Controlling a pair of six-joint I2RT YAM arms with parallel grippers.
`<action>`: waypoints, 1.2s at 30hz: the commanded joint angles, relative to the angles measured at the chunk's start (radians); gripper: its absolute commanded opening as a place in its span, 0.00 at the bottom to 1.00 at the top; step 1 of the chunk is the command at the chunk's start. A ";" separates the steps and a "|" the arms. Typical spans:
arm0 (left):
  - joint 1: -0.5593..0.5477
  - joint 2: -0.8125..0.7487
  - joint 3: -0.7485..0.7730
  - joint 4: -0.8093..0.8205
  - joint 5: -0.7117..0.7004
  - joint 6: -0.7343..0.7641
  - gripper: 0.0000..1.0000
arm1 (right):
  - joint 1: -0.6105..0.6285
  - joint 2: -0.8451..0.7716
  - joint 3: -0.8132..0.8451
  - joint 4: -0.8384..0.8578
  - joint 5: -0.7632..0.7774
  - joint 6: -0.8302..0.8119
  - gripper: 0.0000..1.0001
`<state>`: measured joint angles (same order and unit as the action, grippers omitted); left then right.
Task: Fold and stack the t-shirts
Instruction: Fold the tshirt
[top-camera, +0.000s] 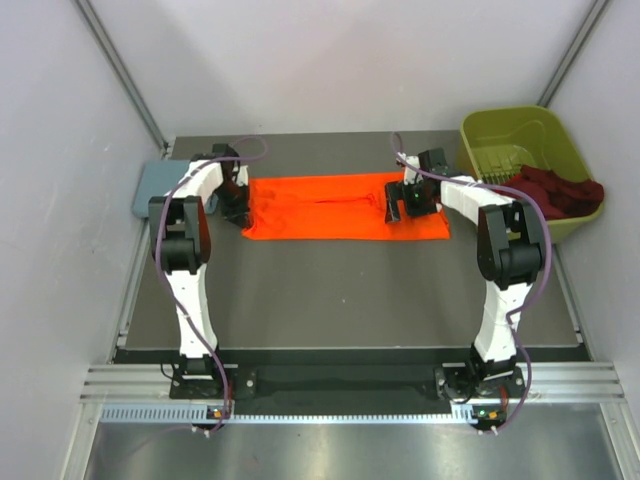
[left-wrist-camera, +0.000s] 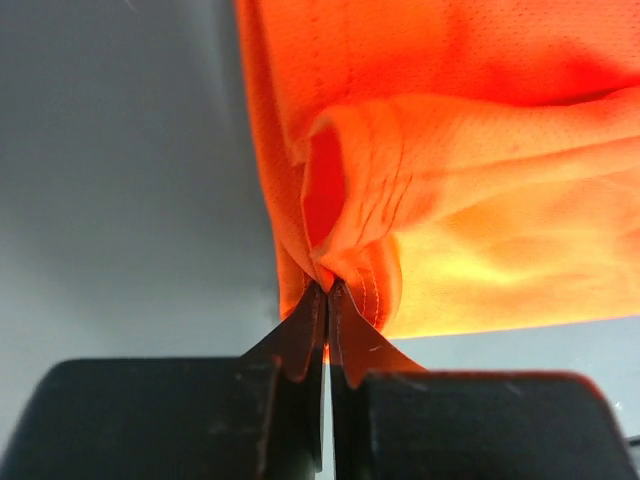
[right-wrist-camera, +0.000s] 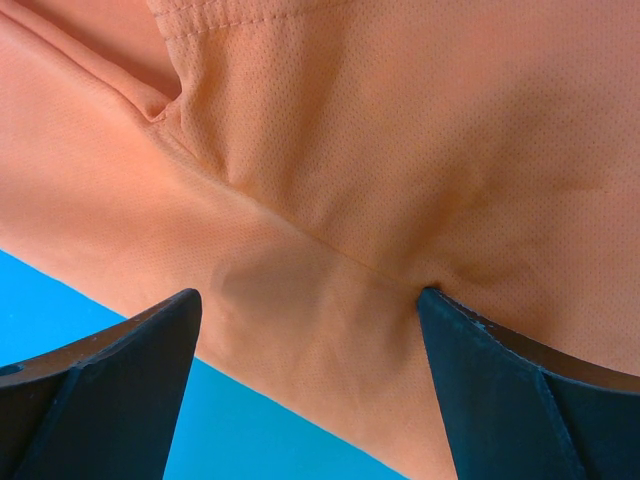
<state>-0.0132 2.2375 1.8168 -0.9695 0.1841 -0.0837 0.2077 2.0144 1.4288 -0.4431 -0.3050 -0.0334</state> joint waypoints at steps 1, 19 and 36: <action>0.002 -0.049 -0.050 -0.031 0.060 -0.001 0.00 | 0.007 0.018 0.027 0.020 0.024 -0.007 0.91; -0.111 -0.409 -0.481 -0.071 0.222 0.012 0.00 | -0.008 0.293 0.448 0.010 -0.029 0.070 0.90; -0.274 -0.566 -0.633 -0.028 0.203 0.002 0.00 | 0.002 0.233 0.403 0.043 -0.059 0.110 0.91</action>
<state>-0.2893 1.7115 1.1858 -1.0019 0.3950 -0.0799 0.2085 2.3604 1.9228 -0.3794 -0.3645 0.0990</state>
